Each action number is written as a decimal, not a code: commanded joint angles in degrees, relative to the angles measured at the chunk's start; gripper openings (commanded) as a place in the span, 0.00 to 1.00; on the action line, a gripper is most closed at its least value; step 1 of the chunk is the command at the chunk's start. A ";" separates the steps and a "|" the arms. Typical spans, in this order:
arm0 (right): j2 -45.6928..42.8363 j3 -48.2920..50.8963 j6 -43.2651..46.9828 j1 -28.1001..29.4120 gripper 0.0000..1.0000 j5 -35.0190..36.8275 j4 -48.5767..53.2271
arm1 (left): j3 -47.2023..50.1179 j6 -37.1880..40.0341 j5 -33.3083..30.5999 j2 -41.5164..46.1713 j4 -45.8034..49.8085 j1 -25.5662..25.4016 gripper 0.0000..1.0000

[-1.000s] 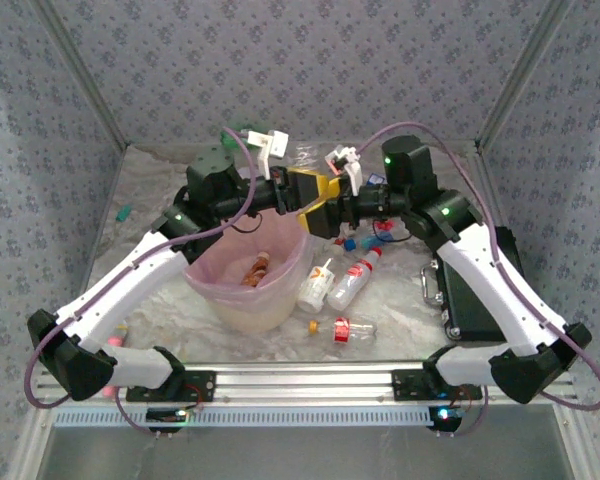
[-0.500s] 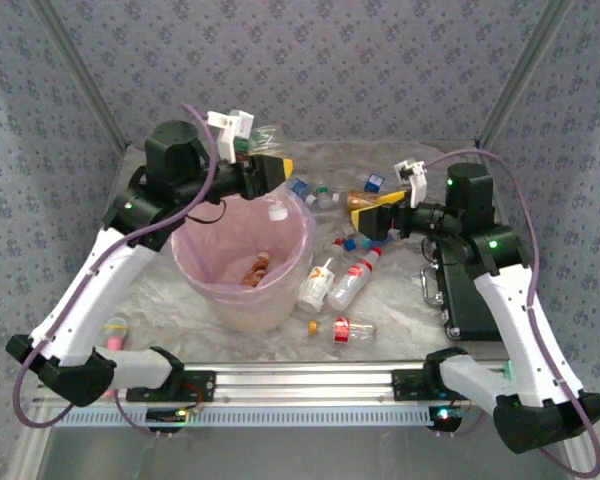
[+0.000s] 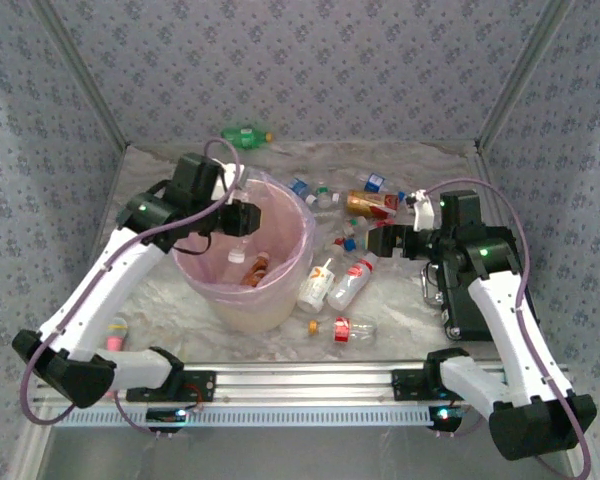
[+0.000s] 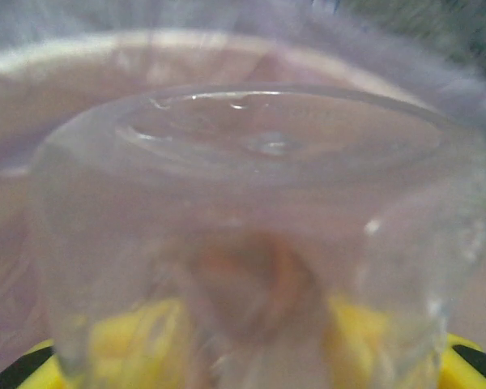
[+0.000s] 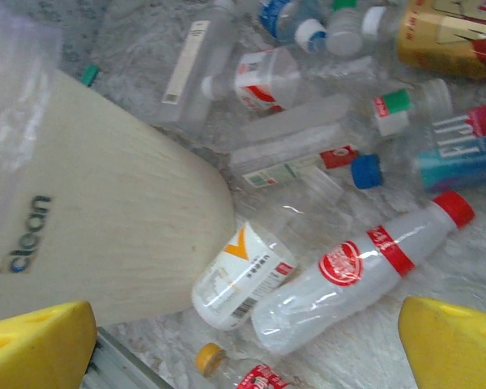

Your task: Put the plastic bottles in the bin

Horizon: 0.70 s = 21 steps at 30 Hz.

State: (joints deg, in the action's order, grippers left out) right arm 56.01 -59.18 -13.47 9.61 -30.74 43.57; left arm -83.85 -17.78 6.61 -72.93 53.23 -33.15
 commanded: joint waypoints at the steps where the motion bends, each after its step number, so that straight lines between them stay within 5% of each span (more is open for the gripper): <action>1: -0.35 1.04 -2.35 -0.49 0.97 4.99 1.78 | 2.44 3.54 -7.12 -1.03 2.33 -2.24 0.00; 8: 0.18 2.49 -4.96 -1.41 0.96 9.09 2.88 | 12.05 2.77 -11.18 -2.21 -4.55 -3.44 0.00; 14: -1.56 5.49 -0.21 1.42 0.93 3.95 -0.68 | 17.82 2.86 -11.30 -3.92 -9.88 -4.10 0.00; 21: 2.36 2.73 8.87 16.83 0.85 23.48 7.12 | 22.83 1.41 -10.84 -6.18 -14.03 -4.33 0.00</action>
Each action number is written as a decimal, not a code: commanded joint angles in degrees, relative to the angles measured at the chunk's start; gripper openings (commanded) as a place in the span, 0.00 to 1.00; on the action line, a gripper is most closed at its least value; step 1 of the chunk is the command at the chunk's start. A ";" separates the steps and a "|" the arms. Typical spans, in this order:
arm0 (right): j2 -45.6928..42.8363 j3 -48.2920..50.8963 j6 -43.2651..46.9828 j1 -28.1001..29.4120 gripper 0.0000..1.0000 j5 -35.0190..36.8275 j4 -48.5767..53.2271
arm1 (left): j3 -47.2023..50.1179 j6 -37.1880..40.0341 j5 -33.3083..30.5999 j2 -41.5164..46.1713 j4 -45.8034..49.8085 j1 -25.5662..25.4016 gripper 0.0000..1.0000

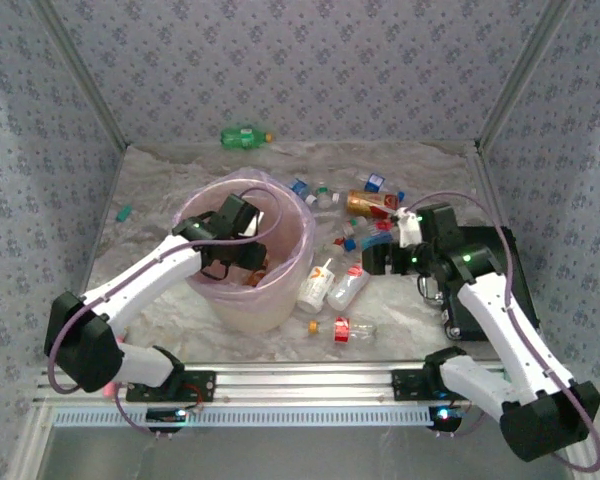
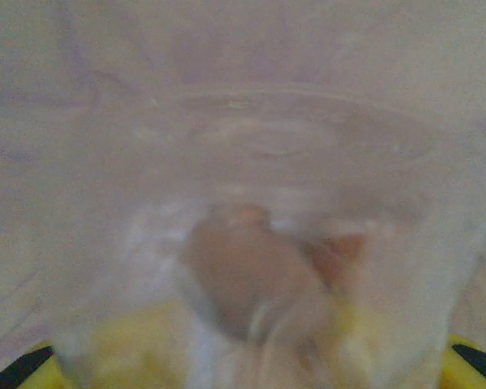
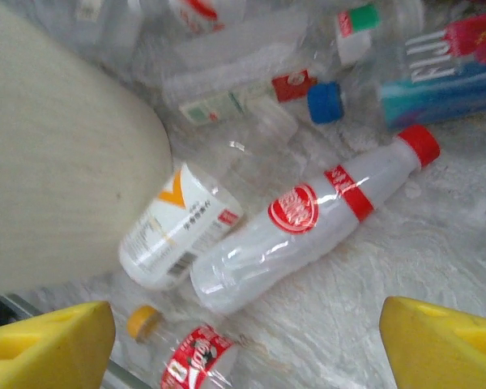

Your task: Put the plastic bottles in the bin

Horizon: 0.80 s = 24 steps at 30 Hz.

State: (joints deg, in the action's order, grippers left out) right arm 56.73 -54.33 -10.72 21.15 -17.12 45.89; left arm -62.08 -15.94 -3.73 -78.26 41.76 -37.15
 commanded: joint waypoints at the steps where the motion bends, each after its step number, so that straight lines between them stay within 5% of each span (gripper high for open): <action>1: 2.43 -2.62 8.18 8.46 0.84 12.57 5.90 | 1.59 -0.65 -0.45 -1.11 -4.59 -0.37 0.00; 6: 3.94 -2.12 20.86 18.83 0.84 20.31 6.66 | 3.89 -2.10 -0.06 -2.54 -7.53 -0.34 0.03; 13: 7.27 -0.81 39.40 25.04 1.00 13.79 15.28 | 6.61 -2.60 -0.95 -3.93 -9.95 -0.37 0.04; 24: 12.56 3.37 43.03 27.68 0.98 16.49 15.72 | 9.43 -2.16 -1.19 -8.58 -13.54 0.08 0.25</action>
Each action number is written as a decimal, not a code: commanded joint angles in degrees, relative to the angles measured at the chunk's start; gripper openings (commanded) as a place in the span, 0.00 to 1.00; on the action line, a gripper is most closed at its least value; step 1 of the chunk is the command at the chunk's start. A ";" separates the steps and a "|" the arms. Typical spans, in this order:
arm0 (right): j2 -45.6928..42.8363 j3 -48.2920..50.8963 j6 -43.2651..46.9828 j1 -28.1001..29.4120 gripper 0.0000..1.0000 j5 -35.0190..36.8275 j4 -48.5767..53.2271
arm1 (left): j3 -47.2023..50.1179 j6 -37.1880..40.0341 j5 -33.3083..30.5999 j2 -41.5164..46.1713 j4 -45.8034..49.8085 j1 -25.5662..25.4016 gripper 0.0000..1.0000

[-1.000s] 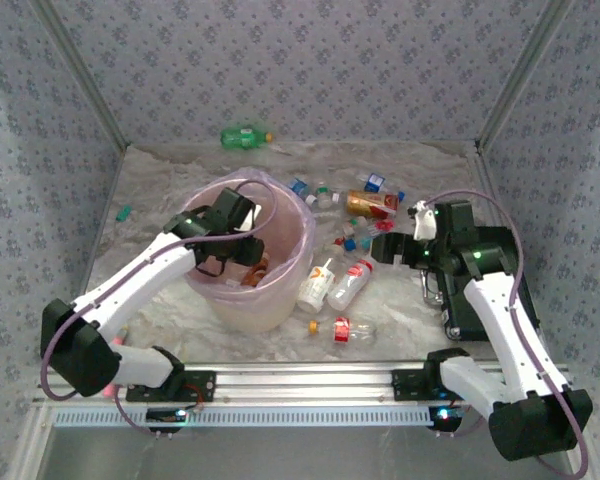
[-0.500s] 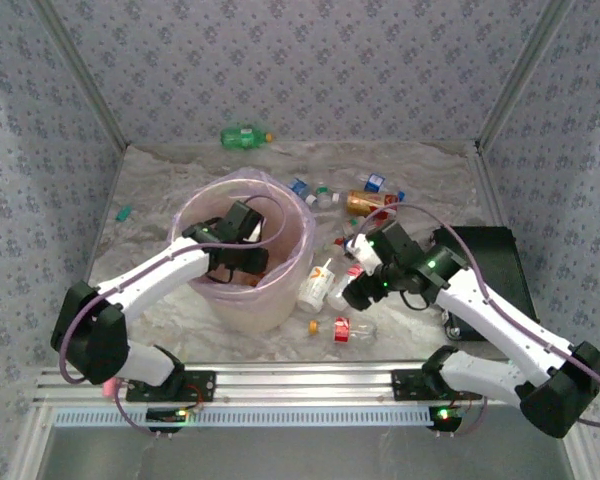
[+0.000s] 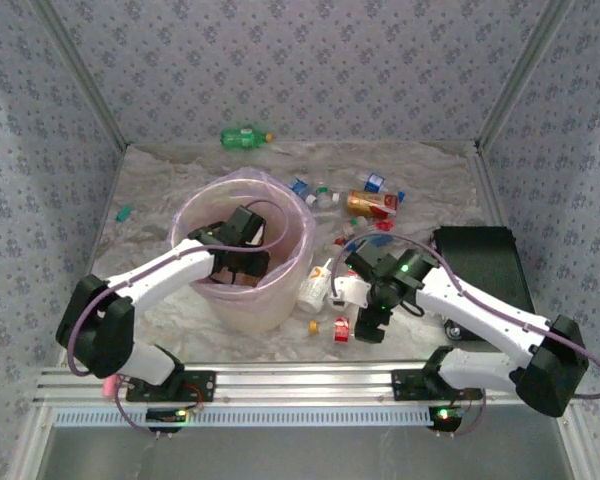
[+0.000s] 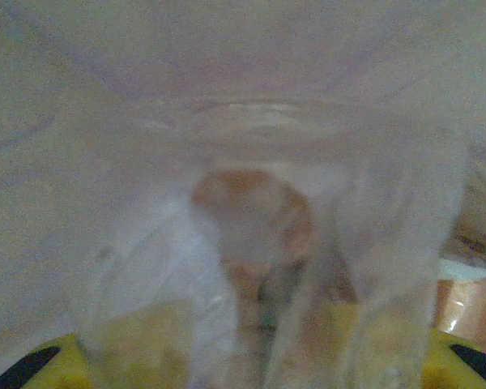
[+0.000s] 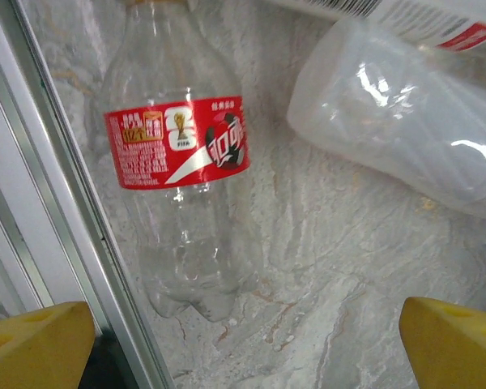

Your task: Put the plastic bottles in the bin

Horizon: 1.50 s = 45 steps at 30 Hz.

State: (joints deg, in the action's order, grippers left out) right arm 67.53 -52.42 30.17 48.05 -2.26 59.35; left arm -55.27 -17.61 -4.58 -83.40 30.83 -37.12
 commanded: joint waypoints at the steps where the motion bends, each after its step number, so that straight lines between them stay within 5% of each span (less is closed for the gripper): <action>1: 2.65 2.12 2.06 1.21 0.98 1.96 2.03 | 2.71 -0.42 -0.18 -4.07 -2.77 0.05 0.29; 10: 6.97 5.27 1.54 3.79 0.98 2.79 -4.24 | 1.58 -0.09 -0.34 -2.18 -0.85 -0.05 0.59; 22: 11.33 9.60 1.70 4.33 0.98 3.61 -12.70 | -4.47 -0.86 -2.32 9.53 5.41 -0.46 0.80; 38: 12.70 10.45 2.36 4.20 0.79 4.20 -14.36 | -13.64 -0.06 -4.12 22.99 14.69 -0.72 0.85; 42: 11.78 10.20 1.09 4.16 0.62 5.03 -13.45 | -14.41 0.11 -5.36 23.62 15.47 -0.68 0.85; 45: 11.54 9.64 0.97 3.91 0.59 4.74 -12.48 | -15.49 0.68 -6.25 23.72 16.06 -0.71 0.85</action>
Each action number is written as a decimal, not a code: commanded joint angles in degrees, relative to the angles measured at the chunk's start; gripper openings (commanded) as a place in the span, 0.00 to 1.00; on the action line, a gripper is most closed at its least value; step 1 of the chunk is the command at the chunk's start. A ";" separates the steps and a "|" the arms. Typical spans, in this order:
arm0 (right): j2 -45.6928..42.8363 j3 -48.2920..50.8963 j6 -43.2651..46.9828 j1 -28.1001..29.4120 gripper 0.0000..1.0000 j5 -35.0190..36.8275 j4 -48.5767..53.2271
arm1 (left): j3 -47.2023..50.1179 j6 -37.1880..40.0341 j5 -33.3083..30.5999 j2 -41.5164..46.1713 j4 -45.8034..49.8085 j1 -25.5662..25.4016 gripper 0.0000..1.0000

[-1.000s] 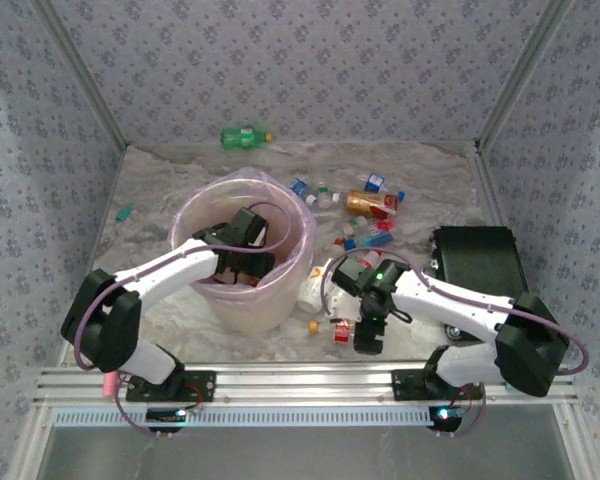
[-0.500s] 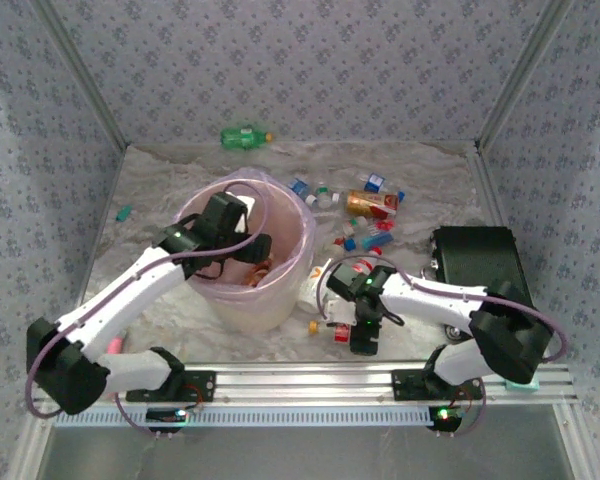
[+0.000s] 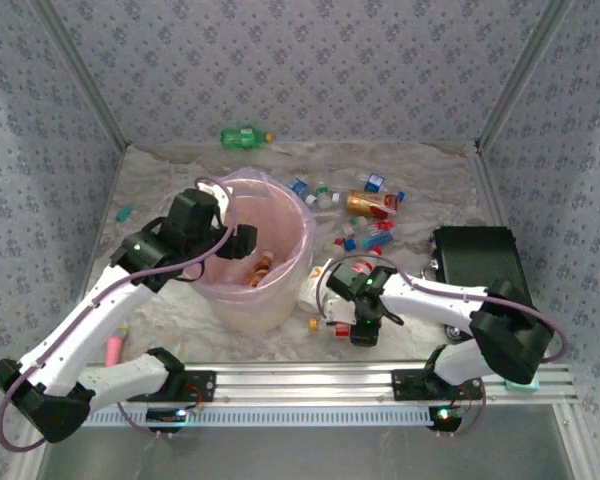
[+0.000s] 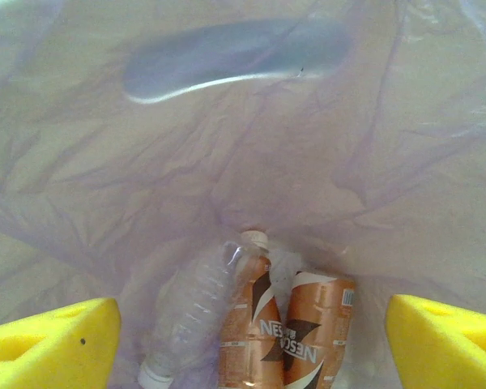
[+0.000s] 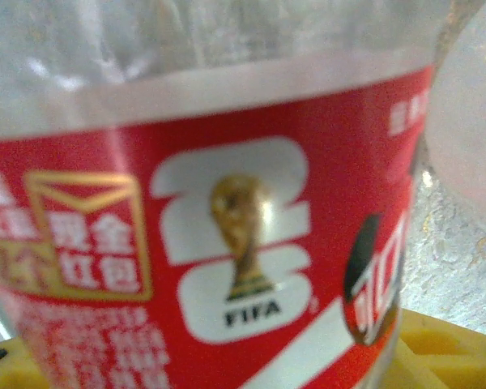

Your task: Put the plastic bottles in the bin

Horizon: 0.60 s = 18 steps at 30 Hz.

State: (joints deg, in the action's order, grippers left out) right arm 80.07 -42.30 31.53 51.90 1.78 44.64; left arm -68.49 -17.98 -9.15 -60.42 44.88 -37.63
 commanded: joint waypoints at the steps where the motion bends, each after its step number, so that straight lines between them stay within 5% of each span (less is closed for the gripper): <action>1: -1.41 -0.90 -0.35 0.04 0.58 0.44 2.62 | -3.01 1.18 -2.03 0.80 2.45 -0.24 0.85; 9: -10.18 -5.72 -0.94 -1.12 0.56 -1.27 10.39 | -7.01 0.72 -3.53 3.91 1.48 -0.19 0.86; 18: -20.63 -10.47 -4.88 -13.32 0.49 3.04 7.30 | -10.67 -0.74 4.86 3.77 -7.71 -0.23 0.89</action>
State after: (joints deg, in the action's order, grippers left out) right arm 61.78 -50.11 29.32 41.98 2.63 52.07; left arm -75.59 -18.33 -8.29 -56.25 42.57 -37.63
